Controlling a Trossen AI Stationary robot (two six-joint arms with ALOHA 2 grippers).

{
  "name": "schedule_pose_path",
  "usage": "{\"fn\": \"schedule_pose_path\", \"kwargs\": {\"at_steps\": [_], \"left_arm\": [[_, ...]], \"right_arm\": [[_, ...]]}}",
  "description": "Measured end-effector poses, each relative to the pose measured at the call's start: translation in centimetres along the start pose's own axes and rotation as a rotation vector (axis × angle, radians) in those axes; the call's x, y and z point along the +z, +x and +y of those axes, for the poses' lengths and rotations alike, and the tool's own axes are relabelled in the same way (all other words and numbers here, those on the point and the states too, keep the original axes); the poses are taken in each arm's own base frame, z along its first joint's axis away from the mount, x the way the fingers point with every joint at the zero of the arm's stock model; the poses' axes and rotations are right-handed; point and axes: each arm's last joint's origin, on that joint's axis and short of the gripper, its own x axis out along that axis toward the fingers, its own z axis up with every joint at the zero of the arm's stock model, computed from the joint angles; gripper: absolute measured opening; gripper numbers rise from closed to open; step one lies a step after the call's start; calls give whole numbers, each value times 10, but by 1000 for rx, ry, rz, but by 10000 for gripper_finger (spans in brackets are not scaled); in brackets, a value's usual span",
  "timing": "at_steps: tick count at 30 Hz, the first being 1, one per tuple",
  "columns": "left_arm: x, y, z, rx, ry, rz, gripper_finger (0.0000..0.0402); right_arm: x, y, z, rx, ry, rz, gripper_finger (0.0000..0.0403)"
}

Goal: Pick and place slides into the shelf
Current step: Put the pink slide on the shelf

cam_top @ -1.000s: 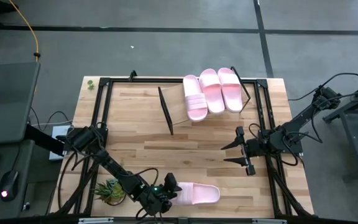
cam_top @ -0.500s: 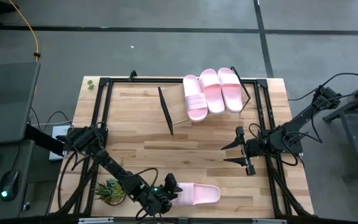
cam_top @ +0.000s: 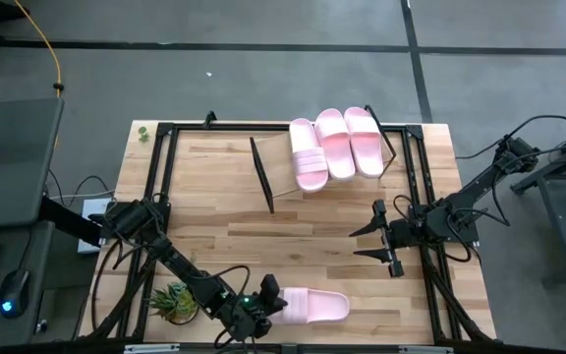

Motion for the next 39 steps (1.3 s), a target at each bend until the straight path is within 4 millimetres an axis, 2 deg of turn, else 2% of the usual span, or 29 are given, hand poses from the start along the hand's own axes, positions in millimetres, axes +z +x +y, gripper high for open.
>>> {"fn": "schedule_pose_path", "kwargs": {"at_steps": [2,4,8,12,28,34,39], "left_arm": [[0,0,0,0,1,0,17],[0,0,0,1,-1,-1,6],[0,0,1,27,-6,6,15],[0,0,3,89,-12,34,4],[-3,-2,8,277,-29,134,1],[11,-5,20,326,-4,214,1],[30,-13,37,358,-52,264,0]], "right_arm": [[0,0,0,0,0,0,184],[0,0,0,0,0,0,184],[0,0,0,0,0,0,184],[0,0,0,0,0,0,184],[0,0,0,-13,0,1,184],[0,0,-1,-47,0,1,184],[0,0,-2,-59,35,1,184]]}}
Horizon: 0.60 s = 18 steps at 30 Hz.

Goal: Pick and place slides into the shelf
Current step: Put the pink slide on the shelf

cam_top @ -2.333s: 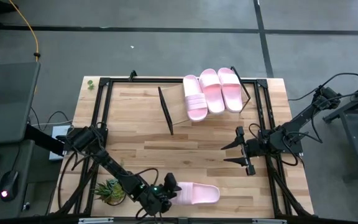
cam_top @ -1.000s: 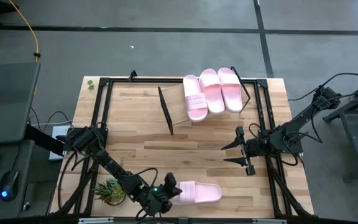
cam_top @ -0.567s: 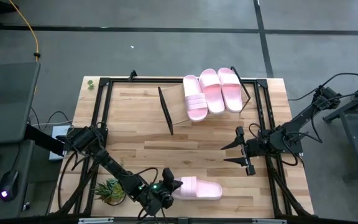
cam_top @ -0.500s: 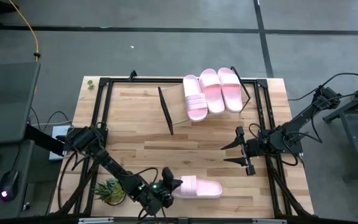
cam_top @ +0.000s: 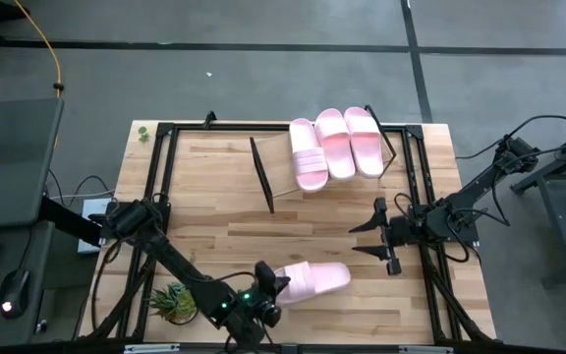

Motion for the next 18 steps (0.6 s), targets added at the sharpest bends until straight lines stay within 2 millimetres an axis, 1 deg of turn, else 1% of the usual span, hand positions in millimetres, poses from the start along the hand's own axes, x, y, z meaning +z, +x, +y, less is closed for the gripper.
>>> {"fn": "schedule_pose_path", "kwargs": {"at_steps": [3,8,18], "left_arm": [[8,-4,11,35,-18,27,0],[17,-10,26,148,3,66,0],[8,-12,34,358,137,149,0]], "right_arm": [[0,0,-2,-56,22,-1,184],[0,0,-5,-158,76,-9,184],[5,-1,-6,-197,235,-75,184]]}}
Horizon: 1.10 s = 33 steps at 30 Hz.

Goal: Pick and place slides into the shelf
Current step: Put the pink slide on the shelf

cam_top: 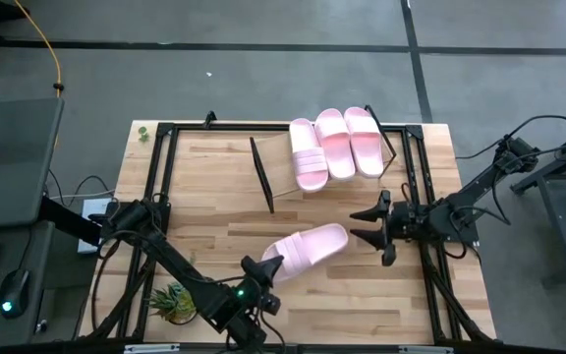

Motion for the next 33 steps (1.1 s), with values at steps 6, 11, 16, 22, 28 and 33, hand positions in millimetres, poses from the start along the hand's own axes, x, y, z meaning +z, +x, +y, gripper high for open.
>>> {"fn": "schedule_pose_path", "kwargs": {"at_steps": [6,11,16,22,28,33], "left_arm": [[0,0,3,95,70,23,0],[-1,13,5,98,113,55,0],[-3,33,7,106,177,106,0],[-6,47,18,105,266,147,0],[-8,44,43,110,227,147,0],[-10,40,65,112,191,143,0]], "right_arm": [[3,0,1,6,72,-22,184],[3,0,1,7,101,-26,184],[3,0,1,8,102,-27,184],[3,0,0,-28,100,-35,184],[4,0,-2,-75,97,-48,184],[1,0,-2,-82,103,-26,184]]}}
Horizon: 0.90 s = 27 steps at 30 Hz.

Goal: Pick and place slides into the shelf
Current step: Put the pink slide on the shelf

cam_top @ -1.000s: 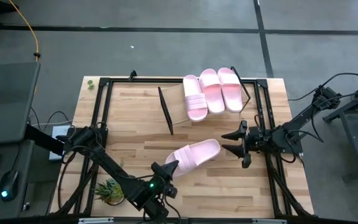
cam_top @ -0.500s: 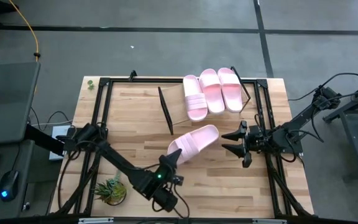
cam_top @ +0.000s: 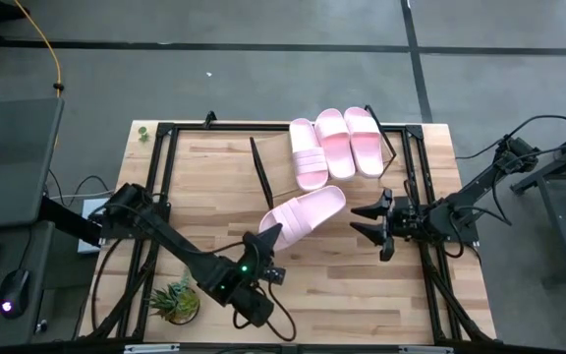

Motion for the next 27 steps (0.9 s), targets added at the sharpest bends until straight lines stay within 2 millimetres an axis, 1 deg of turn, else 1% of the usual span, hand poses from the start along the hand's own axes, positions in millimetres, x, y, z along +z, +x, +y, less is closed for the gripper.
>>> {"fn": "schedule_pose_path", "kwargs": {"at_steps": [6,11,13,15,18,22,27], "left_arm": [[-5,0,13,1,24,1,0],[-3,0,14,-2,102,-1,0],[-2,0,15,-1,116,0,0],[0,0,16,-1,125,0,0],[3,0,24,-2,97,-1,0],[8,0,50,1,-4,2,0],[13,0,91,1,-197,3,0]], "right_arm": [[-1,0,-1,-22,-7,0,184],[-2,0,-1,-28,22,10,184],[-2,0,-1,-27,4,9,184],[-2,0,-1,-11,-83,15,184],[-3,0,-1,4,-279,25,184],[-5,0,-2,-18,-531,41,184],[-5,0,-5,-118,-726,47,184]]}}
